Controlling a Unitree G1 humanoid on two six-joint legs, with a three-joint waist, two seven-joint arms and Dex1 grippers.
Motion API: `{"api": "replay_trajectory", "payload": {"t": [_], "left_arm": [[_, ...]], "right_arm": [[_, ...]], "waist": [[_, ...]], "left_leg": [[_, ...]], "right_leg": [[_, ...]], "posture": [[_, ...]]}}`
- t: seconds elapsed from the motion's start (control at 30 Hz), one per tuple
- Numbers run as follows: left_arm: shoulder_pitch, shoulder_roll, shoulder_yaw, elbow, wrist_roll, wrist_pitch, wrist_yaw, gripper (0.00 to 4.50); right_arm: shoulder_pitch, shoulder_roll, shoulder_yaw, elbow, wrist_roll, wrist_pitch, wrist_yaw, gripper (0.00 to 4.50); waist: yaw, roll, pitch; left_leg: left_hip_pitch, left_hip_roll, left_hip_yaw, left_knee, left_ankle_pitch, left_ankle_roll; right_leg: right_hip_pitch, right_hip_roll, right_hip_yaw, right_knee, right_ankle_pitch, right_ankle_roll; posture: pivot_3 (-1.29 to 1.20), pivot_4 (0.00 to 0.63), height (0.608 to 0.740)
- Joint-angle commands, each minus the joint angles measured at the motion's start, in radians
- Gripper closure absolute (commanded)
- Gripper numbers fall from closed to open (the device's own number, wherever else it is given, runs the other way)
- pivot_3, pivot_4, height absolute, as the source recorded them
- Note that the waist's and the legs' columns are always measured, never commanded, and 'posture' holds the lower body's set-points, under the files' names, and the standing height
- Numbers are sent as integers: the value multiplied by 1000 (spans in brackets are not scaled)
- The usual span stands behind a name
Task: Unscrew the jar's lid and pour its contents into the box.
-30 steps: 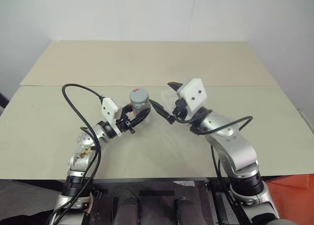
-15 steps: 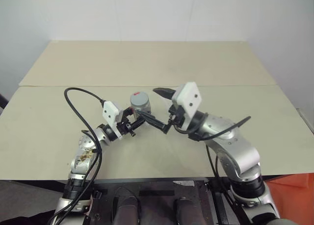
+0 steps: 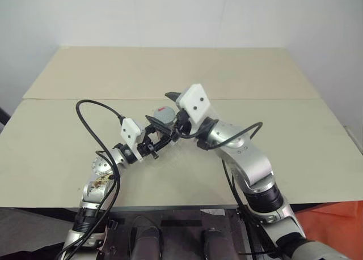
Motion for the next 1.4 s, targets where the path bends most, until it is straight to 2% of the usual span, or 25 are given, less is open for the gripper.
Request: {"api": "replay_trajectory", "payload": {"t": [0.03,0.43,0.9,1.4], "left_arm": [[-7,5,9,-44,-16,-11,-3,2535],[16,7,31,-38,-12,-28,16,2535],[56,29,66,-59,-16,-38,34,2535],[26,40,66,-37,-18,-27,6,2535]], "right_arm": [[-26,4,-8,-5,-20,-26,-7,36],[-6,-20,-73,-39,33,22,15,36],[16,-80,-77,-66,73,23,43,36],[43,-114,-109,-103,90,23,53,36]], "waist": [[0,0,0],[0,0,0],[0,0,0],[1,0,0]], "left_leg": [[0,0,0,0,0,0],[0,0,0,0,0,0],[0,0,0,0,0,0],[0,0,0,0,0,0]], "right_leg": [[0,0,0,0,0,0],[0,0,0,0,0,0],[0,0,0,0,0,0],[0,0,0,0,0,0]], "posture": [[0,150,740],[0,150,740],[0,150,740],[0,150,740]]}}
